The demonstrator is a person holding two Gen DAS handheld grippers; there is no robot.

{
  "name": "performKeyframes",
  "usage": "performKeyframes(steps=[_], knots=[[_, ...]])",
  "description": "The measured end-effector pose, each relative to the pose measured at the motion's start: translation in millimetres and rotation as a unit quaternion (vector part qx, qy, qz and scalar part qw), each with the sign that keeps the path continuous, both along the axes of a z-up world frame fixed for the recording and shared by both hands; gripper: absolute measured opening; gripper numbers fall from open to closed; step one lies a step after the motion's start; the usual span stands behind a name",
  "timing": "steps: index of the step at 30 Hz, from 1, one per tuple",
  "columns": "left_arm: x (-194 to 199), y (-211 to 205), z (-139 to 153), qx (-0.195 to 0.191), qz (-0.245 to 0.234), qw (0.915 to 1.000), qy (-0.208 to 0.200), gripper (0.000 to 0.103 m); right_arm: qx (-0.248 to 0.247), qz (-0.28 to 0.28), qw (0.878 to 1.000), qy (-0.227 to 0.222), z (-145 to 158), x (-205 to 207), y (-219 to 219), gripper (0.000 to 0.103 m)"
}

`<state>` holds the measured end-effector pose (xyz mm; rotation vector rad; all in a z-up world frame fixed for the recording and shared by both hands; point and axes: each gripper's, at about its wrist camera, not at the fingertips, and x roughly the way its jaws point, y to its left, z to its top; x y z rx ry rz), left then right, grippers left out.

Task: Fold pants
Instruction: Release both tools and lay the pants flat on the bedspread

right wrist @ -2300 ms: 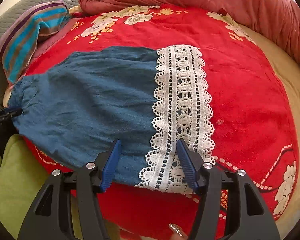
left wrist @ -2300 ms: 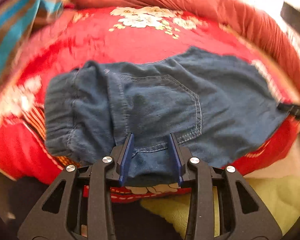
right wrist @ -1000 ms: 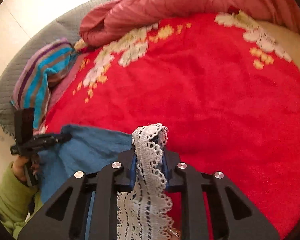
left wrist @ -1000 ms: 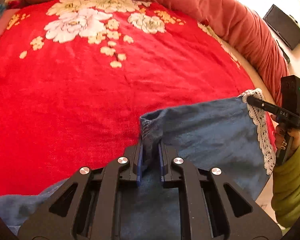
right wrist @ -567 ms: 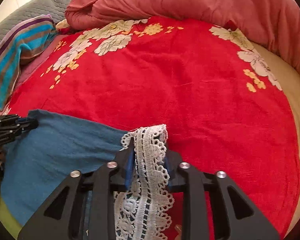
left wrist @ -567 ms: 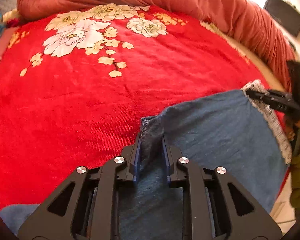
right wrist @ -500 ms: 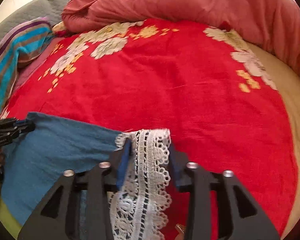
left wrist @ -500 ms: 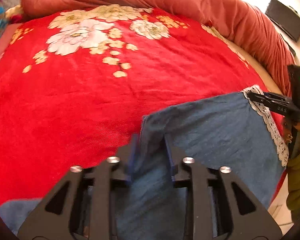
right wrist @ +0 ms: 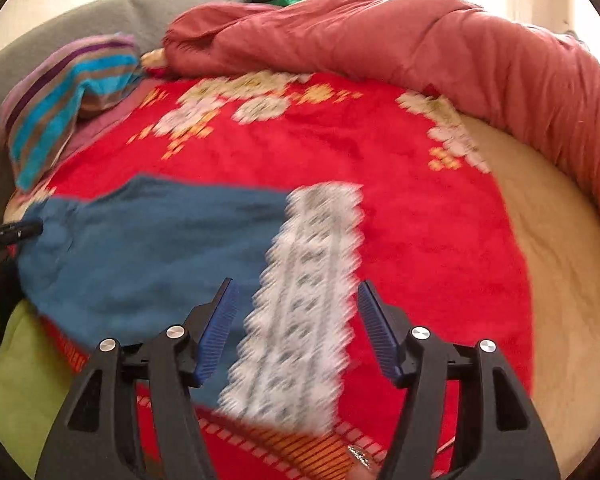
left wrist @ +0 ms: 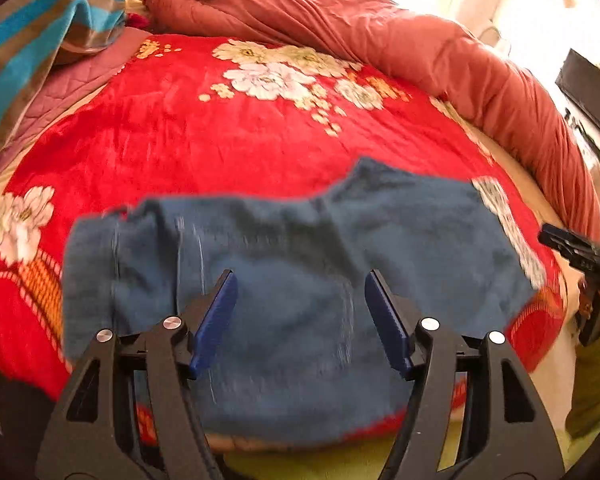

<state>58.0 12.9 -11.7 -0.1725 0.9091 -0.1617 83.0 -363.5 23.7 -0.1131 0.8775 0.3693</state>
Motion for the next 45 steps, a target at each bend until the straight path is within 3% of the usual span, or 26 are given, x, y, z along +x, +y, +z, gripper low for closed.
performKeyframes(steps=[1, 6, 8, 11, 15, 21, 26, 29, 35, 41, 45], knots=[[-5, -7, -2, 0.015, -0.008, 0.9998, 0.006, 0.066, 0.005, 0.014, 1.000, 0.006, -4, -3, 9, 0.061], [-10, -19, -24, 0.101, -0.001, 0.9940, 0.042, 0.066, -0.006, 0.035, 0.999, 0.033, -21, -8, 35, 0.061], [-13, -11, -30, 0.122, 0.005, 0.9911, 0.053, 0.062, -0.057, 0.022, 0.998, 0.035, -30, -8, 40, 0.061], [-21, 6, -32, 0.110, 0.015, 0.9922, 0.057, 0.058, -0.148, -0.007, 0.989, 0.015, -40, -10, 32, 0.061], [-31, 16, -33, 0.099, 0.013, 0.9936, 0.054, 0.058, -0.091, -0.033, 0.995, 0.041, -47, -11, 8, 0.065], [-31, 9, -34, 0.111, 0.009, 0.9926, 0.048, 0.058, -0.071, -0.036, 0.996, 0.042, -48, -11, 3, 0.066], [-35, -2, -24, 0.133, 0.009, 0.9902, 0.043, 0.058, -0.063, -0.016, 0.998, -0.004, -22, -22, 7, 0.067], [-42, -21, -5, 0.146, -0.012, 0.9892, 0.013, 0.065, -0.044, 0.005, 0.999, -0.030, -6, -29, 16, 0.073], [-43, -56, 19, 0.144, -0.051, 0.9880, -0.027, 0.074, -0.023, 0.052, 0.997, -0.047, 4, -33, 42, 0.073], [-25, -85, 10, 0.143, -0.092, 0.9852, -0.017, 0.074, -0.010, 0.096, 0.995, -0.034, -6, -31, 75, 0.073], [-16, -100, -20, 0.175, -0.113, 0.9779, 0.018, 0.074, -0.010, 0.116, 0.993, -0.005, -22, -30, 93, 0.073]])
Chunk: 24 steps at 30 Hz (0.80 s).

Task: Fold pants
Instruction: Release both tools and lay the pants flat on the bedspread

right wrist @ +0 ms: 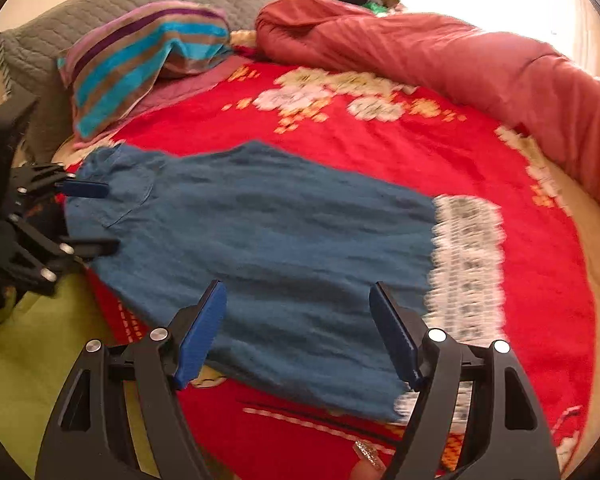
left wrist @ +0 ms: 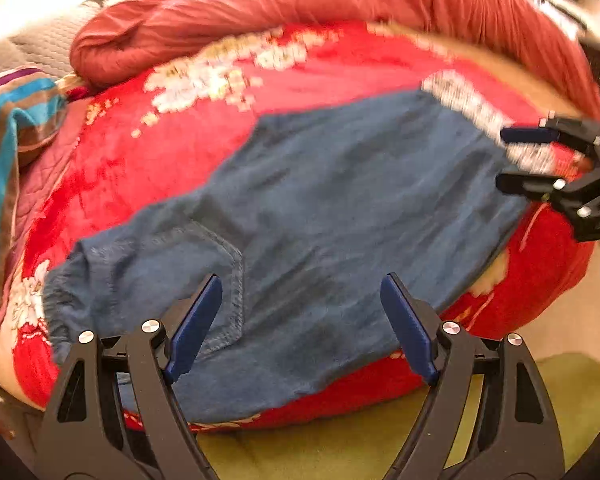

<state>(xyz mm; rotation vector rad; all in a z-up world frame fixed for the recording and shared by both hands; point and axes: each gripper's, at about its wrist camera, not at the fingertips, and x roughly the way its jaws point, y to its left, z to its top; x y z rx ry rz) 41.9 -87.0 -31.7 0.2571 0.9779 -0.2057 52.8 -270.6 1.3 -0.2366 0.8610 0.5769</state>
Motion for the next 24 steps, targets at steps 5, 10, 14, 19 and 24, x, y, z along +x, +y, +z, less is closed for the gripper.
performKeyframes(steps=[5, 10, 14, 19, 24], knots=[[-6, -2, -30, 0.050, -0.012, 0.9982, 0.030, 0.079, -0.052, -0.020, 0.997, 0.045, -29, 10, -7, 0.073], [-5, 11, -29, 0.013, -0.002, 0.9992, 0.037, 0.081, -0.034, -0.030, 0.997, 0.056, -27, 11, -23, 0.074], [-8, 11, -28, 0.009, -0.001, 0.9994, 0.033, 0.081, -0.036, -0.035, 0.997, 0.058, -28, 11, -20, 0.075], [-14, 7, -20, 0.021, -0.002, 0.9997, 0.010, 0.082, -0.028, -0.041, 0.997, 0.052, -21, 9, -23, 0.076], [-17, 5, -12, 0.035, 0.007, 0.9993, -0.011, 0.093, -0.012, -0.055, 0.998, 0.033, -5, 7, -33, 0.083]])
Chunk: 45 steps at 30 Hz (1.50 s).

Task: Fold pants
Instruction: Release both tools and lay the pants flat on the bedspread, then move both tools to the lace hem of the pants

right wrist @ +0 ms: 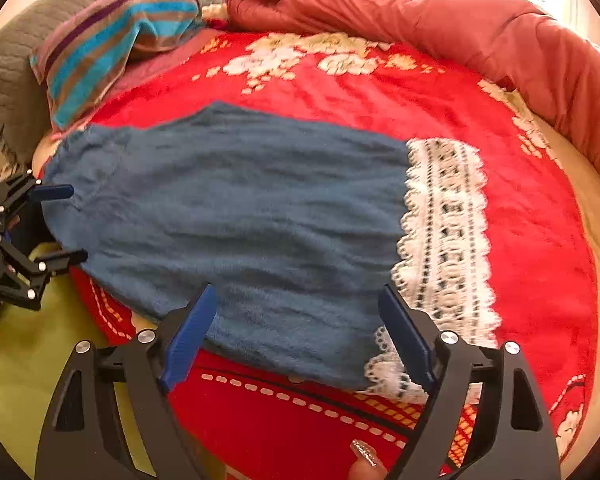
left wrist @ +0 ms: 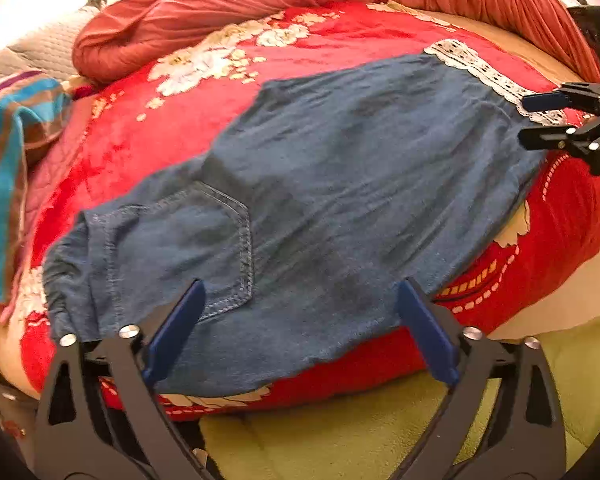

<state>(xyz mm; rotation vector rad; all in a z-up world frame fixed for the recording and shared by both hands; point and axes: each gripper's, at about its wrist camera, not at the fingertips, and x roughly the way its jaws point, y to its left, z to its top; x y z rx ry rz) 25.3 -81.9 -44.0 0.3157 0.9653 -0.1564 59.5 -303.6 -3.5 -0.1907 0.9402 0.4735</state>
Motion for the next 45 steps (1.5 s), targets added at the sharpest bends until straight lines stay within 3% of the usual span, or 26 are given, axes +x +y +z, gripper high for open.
performKeyframes(steps=[10, 13, 15, 27, 31, 37, 45], knots=[[-5, -4, 13, 0.014, 0.001, 0.9996, -0.023, 0.093, 0.020, -0.024, 0.999, -0.029, 22, -4, -19, 0.084], [-6, -3, 22, 0.001, 0.002, 0.9996, -0.029, 0.093, 0.025, -0.032, 0.998, -0.040, 30, -3, -25, 0.085], [-7, -4, 28, -0.002, 0.001, 0.9994, -0.034, 0.093, 0.031, -0.041, 0.997, -0.050, 37, -3, -33, 0.091], [-3, -22, 67, -0.049, -0.018, 0.9969, -0.060, 0.093, 0.047, -0.086, 0.992, -0.079, 59, -3, -66, 0.092], [7, -32, 79, -0.075, -0.032, 0.9949, -0.059, 0.093, 0.053, -0.097, 0.991, -0.082, 61, -4, -75, 0.092], [27, -56, 92, -0.086, -0.058, 0.9928, -0.060, 0.093, 0.058, -0.116, 0.989, -0.076, 56, -6, -87, 0.092], [70, -96, 84, -0.093, -0.099, 0.9904, -0.026, 0.093, 0.067, -0.131, 0.987, -0.062, 44, -7, -96, 0.092]])
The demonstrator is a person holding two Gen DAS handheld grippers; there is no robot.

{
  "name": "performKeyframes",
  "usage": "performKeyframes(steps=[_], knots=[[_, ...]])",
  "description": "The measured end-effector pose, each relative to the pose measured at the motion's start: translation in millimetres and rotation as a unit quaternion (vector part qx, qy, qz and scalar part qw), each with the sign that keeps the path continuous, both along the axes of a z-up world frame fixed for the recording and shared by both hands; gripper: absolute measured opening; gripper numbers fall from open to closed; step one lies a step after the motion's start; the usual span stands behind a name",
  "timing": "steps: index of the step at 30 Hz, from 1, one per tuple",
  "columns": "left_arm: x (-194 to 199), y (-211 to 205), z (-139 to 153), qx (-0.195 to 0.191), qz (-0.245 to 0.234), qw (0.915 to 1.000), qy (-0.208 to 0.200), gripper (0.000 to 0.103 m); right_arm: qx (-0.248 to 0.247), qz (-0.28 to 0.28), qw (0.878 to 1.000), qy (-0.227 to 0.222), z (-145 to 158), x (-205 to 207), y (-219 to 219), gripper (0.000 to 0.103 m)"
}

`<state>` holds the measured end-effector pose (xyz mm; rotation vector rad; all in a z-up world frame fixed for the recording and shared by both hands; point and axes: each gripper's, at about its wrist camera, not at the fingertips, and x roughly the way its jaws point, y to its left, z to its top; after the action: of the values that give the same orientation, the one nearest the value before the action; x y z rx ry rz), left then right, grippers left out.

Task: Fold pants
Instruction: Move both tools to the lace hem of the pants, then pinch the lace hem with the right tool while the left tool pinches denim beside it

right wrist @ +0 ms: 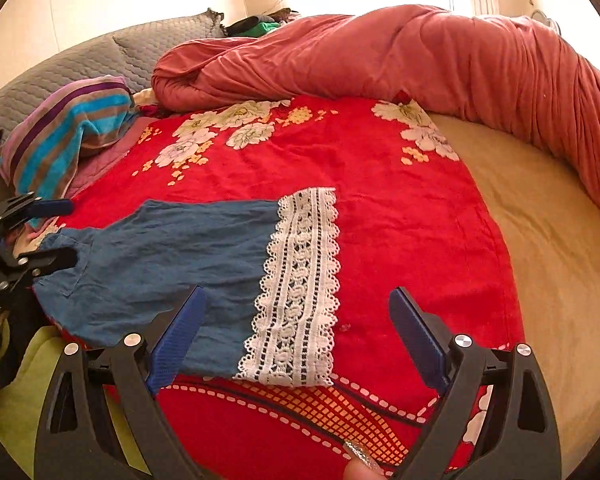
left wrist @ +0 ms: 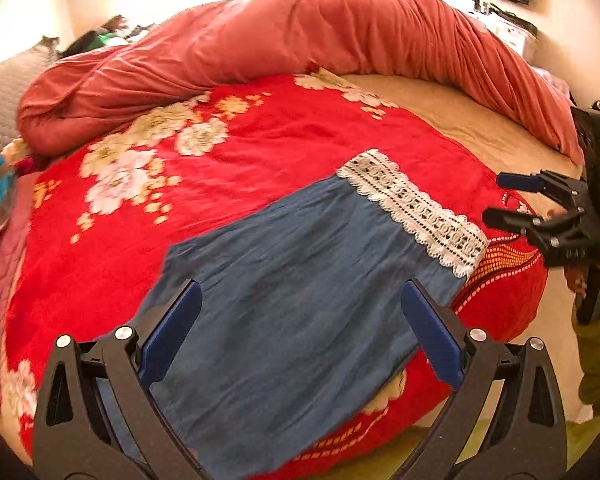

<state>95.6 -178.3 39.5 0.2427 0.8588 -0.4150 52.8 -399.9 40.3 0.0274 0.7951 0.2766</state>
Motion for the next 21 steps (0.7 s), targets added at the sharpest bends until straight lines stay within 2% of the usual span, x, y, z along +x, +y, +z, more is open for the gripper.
performKeyframes(steps=[11, 21], knots=[[54, -32, -21, 0.009, -0.027, 0.9991, 0.031, 0.093, 0.028, -0.008, 0.999, 0.036, -29, 5, 2, 0.092], [106, -46, -42, -0.022, -0.046, 0.9954, 0.081, 0.093, 0.041, 0.004, 0.997, 0.067, -50, 10, 7, 0.091]])
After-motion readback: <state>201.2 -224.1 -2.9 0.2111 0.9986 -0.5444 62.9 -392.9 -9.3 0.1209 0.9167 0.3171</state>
